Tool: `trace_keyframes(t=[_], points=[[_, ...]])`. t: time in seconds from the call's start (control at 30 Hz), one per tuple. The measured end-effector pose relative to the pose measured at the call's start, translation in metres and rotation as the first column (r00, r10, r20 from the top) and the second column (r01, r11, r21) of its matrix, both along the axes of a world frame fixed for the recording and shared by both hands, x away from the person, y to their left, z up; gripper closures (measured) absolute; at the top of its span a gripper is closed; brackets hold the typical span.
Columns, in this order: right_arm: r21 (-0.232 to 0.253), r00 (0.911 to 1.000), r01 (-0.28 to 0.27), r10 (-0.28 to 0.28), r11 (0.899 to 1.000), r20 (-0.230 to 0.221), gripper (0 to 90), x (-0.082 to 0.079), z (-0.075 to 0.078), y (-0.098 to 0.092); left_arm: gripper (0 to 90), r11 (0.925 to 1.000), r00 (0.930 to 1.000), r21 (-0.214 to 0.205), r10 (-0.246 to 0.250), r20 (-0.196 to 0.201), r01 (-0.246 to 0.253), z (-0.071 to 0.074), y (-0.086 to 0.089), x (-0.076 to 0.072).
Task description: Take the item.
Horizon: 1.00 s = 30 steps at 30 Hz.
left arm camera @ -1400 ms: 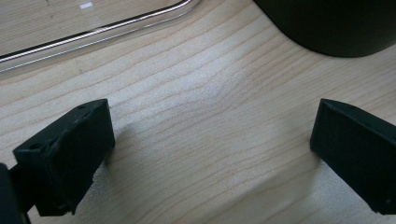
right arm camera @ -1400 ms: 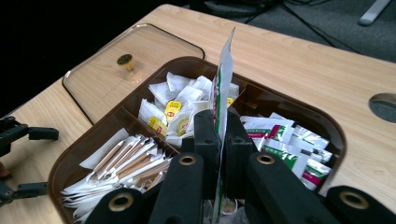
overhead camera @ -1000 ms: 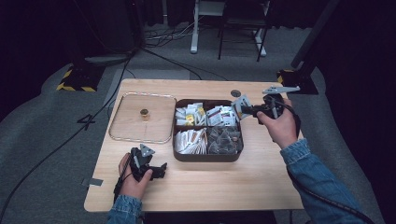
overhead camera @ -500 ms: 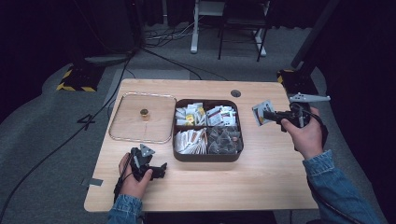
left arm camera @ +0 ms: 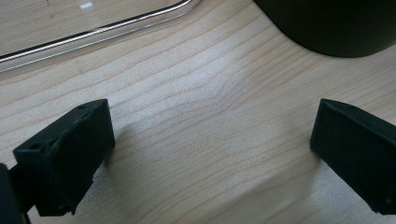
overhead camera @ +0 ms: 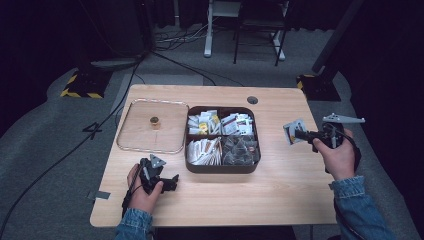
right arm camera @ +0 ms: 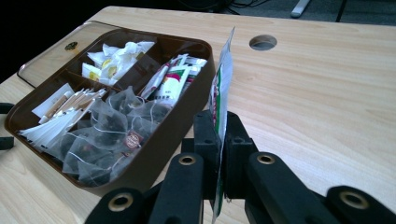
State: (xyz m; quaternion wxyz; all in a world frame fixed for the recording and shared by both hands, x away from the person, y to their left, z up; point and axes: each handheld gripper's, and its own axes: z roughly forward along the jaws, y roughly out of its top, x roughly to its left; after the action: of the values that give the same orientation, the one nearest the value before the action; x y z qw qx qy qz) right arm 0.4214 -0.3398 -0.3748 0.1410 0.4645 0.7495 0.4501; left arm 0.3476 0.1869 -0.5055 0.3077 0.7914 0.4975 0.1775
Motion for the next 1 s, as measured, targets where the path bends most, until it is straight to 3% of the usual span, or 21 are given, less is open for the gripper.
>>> trace_keyframes(t=[0.2, 0.3, 0.4, 0.57, 1.0], points=[[0.024, 0.9995, 0.018, -0.017, 1.000, -0.028, 87.5, -0.004, -0.024, -0.009, 0.2, 1.0000, 1.0000, 0.000, 0.000, 0.000, 0.000, 0.000, 0.000, 0.000], [-0.018, 0.9981, 0.012, -0.013, 1.000, -0.061, 87.4, -0.002, -0.035, -0.007, 0.2, 1.0000, 1.0000, 0.000, 0.000, 0.000, 0.000, 0.000, 0.000, 0.000], [-0.017, 0.9967, 0.009, -0.010, 1.000, -0.080, 87.4, -0.001, -0.045, -0.004, 0.2, 1.0000, 1.0000, 0.000, 0.000, 0.000, 0.000, 0.000, 0.000, 0.000], [-0.065, 0.9913, 0.001, -0.010, 0.998, -0.131, 87.3, 0.003, -0.066, 0.005, 0.1, 1.0000, 1.0000, 0.000, 0.000, 0.000, 0.000, 0.000, 0.000, 0.000], [-0.048, 0.9796, 0.002, -0.011, 0.999, -0.201, 86.5, 0.008, -0.080, 0.008, 0.1, 1.0000, 1.0000, -0.001, -0.006, -0.003, 0.006, 0.000, 0.000, 0.001]])
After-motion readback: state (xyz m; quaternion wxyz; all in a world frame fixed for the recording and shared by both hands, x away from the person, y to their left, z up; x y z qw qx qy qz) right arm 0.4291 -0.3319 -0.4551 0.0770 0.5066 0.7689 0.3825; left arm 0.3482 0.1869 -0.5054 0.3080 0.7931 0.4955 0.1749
